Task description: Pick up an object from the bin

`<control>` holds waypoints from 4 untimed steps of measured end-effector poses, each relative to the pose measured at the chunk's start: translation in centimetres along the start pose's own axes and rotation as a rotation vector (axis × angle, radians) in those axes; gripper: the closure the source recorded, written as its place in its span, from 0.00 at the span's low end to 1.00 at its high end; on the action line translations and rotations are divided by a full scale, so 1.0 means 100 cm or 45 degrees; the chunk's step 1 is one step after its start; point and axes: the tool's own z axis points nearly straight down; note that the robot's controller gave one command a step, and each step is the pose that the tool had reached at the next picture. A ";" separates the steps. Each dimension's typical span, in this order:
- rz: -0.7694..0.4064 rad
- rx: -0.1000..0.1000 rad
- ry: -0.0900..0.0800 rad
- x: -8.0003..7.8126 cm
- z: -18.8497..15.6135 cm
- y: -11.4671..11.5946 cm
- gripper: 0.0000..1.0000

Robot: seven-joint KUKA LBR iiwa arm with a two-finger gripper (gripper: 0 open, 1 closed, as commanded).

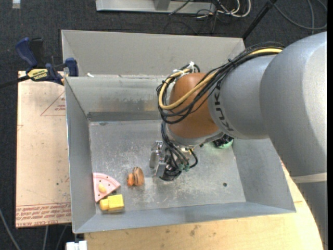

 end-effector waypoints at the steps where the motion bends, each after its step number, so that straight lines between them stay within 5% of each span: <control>1: 0.000 0.000 0.000 0.000 0.000 0.000 0.00; 2: 0.000 0.000 0.000 0.000 0.000 0.000 0.00; 4: -0.274 0.001 -0.002 -0.014 -0.041 -0.028 0.00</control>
Offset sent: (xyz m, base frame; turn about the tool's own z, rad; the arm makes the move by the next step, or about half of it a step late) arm 0.0000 0.0000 0.0000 0.0000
